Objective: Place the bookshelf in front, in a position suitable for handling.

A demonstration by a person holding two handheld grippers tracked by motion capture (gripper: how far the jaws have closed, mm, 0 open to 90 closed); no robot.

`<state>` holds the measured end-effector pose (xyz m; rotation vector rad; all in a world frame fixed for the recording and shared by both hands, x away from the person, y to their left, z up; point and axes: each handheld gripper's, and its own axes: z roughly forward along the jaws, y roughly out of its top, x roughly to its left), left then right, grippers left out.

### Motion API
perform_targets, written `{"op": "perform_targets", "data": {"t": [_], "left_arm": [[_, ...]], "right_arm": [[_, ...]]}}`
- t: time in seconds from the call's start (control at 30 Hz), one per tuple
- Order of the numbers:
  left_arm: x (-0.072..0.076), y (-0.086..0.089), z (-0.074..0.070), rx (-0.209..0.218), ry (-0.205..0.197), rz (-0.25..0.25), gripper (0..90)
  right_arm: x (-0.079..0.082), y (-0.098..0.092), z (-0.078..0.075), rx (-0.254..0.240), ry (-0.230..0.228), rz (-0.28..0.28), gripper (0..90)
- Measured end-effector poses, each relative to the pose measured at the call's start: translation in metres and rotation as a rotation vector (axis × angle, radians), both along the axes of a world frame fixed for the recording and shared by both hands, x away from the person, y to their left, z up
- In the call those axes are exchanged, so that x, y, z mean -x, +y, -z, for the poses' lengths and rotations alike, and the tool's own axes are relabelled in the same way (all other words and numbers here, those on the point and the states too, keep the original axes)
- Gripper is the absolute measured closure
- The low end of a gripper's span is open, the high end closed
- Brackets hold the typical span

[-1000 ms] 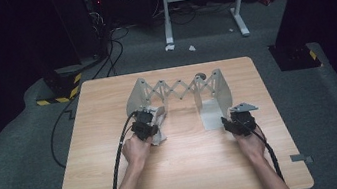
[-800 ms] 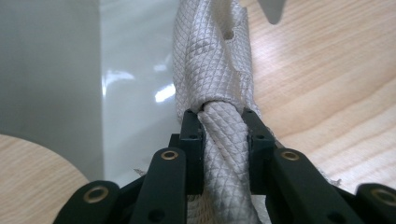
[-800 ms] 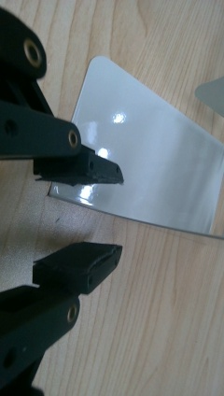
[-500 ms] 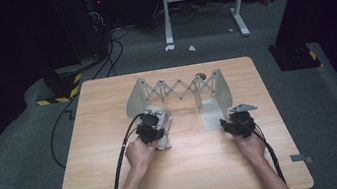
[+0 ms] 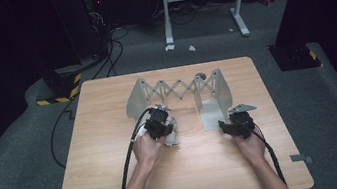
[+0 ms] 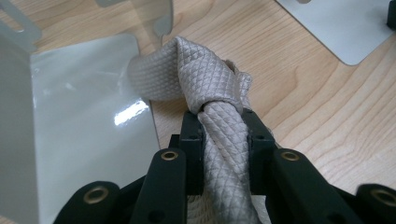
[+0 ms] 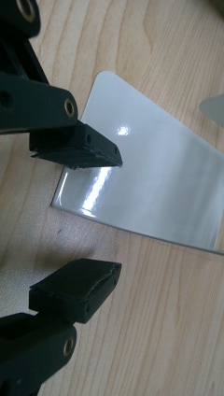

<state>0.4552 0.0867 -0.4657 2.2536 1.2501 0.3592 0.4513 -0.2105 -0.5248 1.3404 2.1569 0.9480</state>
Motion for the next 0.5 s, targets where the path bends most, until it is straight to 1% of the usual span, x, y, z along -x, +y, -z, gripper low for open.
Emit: {"op": "perform_targets", "data": {"t": [0.1, 0.13, 0.2, 0.27, 0.3, 0.33, 0.43, 0.5], "left_arm": [[-0.001, -0.003, -0.001, 0.006, -0.008, 0.001, 74.2], [-0.003, -0.007, -0.004, -0.004, -0.03, 0.0, 74.2], [-0.006, -0.009, -0.007, -0.018, -0.05, -0.008, 74.2], [-0.008, -0.01, -0.01, -0.017, -0.052, -0.012, 74.3], [-0.011, -0.012, -0.014, -0.025, -0.056, -0.014, 74.2], [-0.011, -0.012, -0.014, -0.025, -0.056, -0.014, 74.3], [-0.014, -0.011, -0.025, -0.018, -0.083, -0.033, 74.4], [-0.015, -0.01, -0.03, -0.012, -0.083, -0.033, 74.4]], "right_arm": [[0.0, 0.0, 0.0, 0.001, -0.001, -0.002, 42.1], [0.0, 0.0, 0.0, 0.002, 0.0, -0.002, 42.0], [0.0, 0.0, 0.0, 0.002, -0.001, -0.003, 42.0], [0.0, 0.0, 0.0, 0.003, -0.001, -0.002, 41.9], [0.0, 0.0, 0.0, 0.003, -0.001, -0.001, 41.9], [0.0, 0.0, 0.0, 0.003, -0.001, -0.001, 41.9], [0.0, 0.0, 0.0, 0.003, -0.001, -0.001, 41.7], [0.0, 0.0, 0.0, 0.002, 0.0, 0.0, 41.3]]}}
